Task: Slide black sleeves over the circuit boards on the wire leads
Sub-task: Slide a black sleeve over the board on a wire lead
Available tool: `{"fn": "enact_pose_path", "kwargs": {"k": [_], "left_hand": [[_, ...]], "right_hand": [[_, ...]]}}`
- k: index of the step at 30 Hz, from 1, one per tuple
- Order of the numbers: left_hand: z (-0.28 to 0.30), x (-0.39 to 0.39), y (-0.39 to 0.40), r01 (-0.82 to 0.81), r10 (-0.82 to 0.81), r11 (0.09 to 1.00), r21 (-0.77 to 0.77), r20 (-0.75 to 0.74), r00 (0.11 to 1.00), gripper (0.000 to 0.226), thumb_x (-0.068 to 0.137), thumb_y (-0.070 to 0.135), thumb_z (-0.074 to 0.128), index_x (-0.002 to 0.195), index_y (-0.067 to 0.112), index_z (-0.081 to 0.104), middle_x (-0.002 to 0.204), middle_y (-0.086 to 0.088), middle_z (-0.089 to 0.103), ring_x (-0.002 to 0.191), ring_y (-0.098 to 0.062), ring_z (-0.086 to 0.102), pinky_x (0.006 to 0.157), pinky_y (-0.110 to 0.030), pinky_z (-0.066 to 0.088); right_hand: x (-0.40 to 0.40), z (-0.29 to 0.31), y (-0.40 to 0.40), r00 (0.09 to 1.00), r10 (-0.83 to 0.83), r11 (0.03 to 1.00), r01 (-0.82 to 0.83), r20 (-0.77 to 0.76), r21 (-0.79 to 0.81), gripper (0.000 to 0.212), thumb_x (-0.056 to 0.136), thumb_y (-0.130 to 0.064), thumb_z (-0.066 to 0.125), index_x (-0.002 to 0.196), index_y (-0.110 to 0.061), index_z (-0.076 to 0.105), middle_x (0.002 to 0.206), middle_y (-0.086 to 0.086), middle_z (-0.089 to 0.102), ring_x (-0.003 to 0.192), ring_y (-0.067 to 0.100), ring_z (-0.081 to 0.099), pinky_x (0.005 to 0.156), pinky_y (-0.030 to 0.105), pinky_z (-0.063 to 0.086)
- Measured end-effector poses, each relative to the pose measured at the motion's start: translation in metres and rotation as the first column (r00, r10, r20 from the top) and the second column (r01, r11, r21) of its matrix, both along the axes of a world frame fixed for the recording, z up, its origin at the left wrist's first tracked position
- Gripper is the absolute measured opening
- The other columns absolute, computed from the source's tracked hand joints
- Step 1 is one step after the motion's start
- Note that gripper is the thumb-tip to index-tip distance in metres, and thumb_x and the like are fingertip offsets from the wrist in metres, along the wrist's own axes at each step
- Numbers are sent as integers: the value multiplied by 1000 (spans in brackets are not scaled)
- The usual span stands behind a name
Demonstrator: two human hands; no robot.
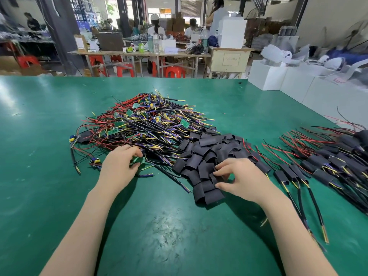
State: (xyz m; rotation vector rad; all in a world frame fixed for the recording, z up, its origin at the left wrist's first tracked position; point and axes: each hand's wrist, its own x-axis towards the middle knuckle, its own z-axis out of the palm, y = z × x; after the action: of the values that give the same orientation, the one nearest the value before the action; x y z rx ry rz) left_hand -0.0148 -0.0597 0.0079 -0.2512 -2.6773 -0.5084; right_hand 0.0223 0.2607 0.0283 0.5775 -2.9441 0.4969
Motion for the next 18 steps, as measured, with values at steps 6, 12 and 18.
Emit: {"fn": "enact_pose_path", "kwargs": {"k": [6, 12, 18], "left_hand": [[10, 2, -3, 138, -83, 932, 336, -173, 982, 28, 78, 0, 75, 99, 15, 67, 99, 2, 64, 91, -7, 58, 87, -14, 42], [20, 3, 6, 186, -12, 713, 676, -253, 967, 27, 86, 6, 71, 104, 25, 66, 106, 5, 65, 79, -11, 62, 78, -16, 50], [23, 1, 9, 242, 20, 377, 894, -270, 963, 20, 88, 7, 68, 102, 21, 67, 94, 9, 64, 73, -4, 61, 69, -18, 53]], "right_hand": [[0, -2, -3, 1000, -7, 999, 7, 2, -38, 38, 75, -30, 77, 111, -23, 70, 91, -4, 60, 86, 14, 56, 81, 32, 48], [-2, -5, -4, 1000, 4, 999, -3, -22, 34, 35, 81, -34, 70, 115, -23, 69, 99, -5, 62, 93, 16, 57, 84, 32, 47], [-1, -1, -9, 982, -69, 989, 44, -176, -142, 17, 75, -25, 73, 90, -17, 69, 87, -4, 62, 83, 18, 59, 75, 33, 47]]}}
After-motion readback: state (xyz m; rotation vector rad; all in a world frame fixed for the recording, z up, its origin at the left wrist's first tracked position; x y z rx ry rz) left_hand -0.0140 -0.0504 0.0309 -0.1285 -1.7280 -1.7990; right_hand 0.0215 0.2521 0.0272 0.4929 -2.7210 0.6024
